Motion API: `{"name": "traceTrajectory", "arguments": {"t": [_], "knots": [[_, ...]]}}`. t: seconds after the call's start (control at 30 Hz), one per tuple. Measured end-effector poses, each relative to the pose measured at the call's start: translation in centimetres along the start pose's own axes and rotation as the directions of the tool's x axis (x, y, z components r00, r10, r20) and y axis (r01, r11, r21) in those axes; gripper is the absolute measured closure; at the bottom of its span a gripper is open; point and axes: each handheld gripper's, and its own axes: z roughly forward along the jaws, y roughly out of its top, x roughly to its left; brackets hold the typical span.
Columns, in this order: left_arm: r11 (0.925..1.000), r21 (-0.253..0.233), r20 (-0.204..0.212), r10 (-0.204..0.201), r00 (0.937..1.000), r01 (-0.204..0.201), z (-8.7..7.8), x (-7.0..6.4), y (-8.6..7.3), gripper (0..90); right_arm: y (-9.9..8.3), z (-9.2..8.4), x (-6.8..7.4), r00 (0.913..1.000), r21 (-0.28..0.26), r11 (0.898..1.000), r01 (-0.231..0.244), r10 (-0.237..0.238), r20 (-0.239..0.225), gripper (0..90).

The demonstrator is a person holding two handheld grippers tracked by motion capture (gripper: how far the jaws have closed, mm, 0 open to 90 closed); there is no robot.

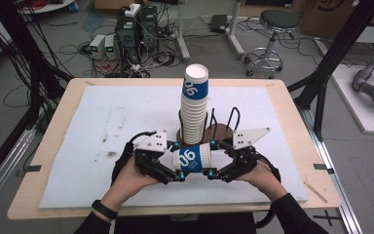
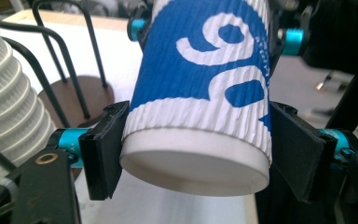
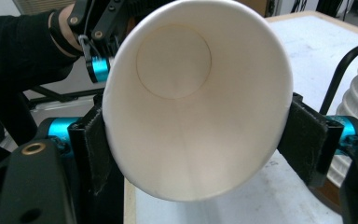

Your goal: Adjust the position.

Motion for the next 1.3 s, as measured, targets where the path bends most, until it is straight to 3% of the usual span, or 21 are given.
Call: {"name": "traceTrajectory", "arguments": {"t": [0.23, 0.4, 0.47, 0.53, 0.67, 0.77, 1.0, 1.13, 1.3], "knots": [[0.9996, 0.021, -0.007, 0.02, 0.9998, -0.019, -0.2, -0.3, 0.4, 22.6, 0.0, 0.0, 0.1, 0.9989, 0.029, 0.999, 0.042, -0.042, 0.021, 22.4], [0.9963, 0.075, -0.006, 0.043, 0.999, -0.043, 0.4, -0.5, 0.5, 21.9, 0.1, 0.1, 0.3, 0.9979, 0.071, 0.996, 0.061, -0.063, 0.019, 22.4], [0.9952, 0.088, -0.01, 0.043, 0.999, -0.042, 0.7, -0.5, 0.3, 25.7, 0.3, 0.2, 0.5, 0.9969, 0.091, 0.993, 0.072, -0.075, 0.024, 20.7], [0.9964, 0.072, 0.005, 0.045, 0.999, -0.046, 0.8, -0.4, 0.0, 27.5, 0.4, 0.3, 0.5, 0.9965, 0.076, 0.994, 0.074, -0.077, 0.032, 17.9], [0.9989, 0.006, -0.014, 0.046, 0.9988, -0.046, 0.7, -0.4, -0.3, 29.1, 0.3, -0.3, 0.0, 0.9998, 0.006, 1.0, 0.013, -0.013, 0.011, 17.4], [0.9979, -0.047, -0.014, 0.044, 0.9989, -0.045, 0.5, -0.3, -0.4, 29.8, 0.2, -0.8, -0.3, 0.9995, -0.045, 0.999, -0.031, 0.031, -0.008, 17.4], [0.9899, -0.139, -0.013, 0.026, 0.9996, -0.028, -0.1, -0.1, -0.7, 30.2, 0.2, -1.2, -0.5, 0.9961, -0.094, 0.992, -0.086, 0.084, -0.025, 17.3], [0.9859, -0.167, -0.022, 0.014, 0.9997, -0.017, -0.2, 0.1, -1.0, 30.2, 0.1, -1.1, -0.7, 0.9926, -0.108, 0.987, -0.121, 0.121, -0.011, 15.0], [0.9795, -0.201, -0.018, 0.015, 0.9997, -0.018, 0.0, 0.1, -1.2, 30.2, 0.0, -0.5, -0.7, 0.988, -0.114, 0.982, -0.153, 0.15, -0.037, 15.0]]}}
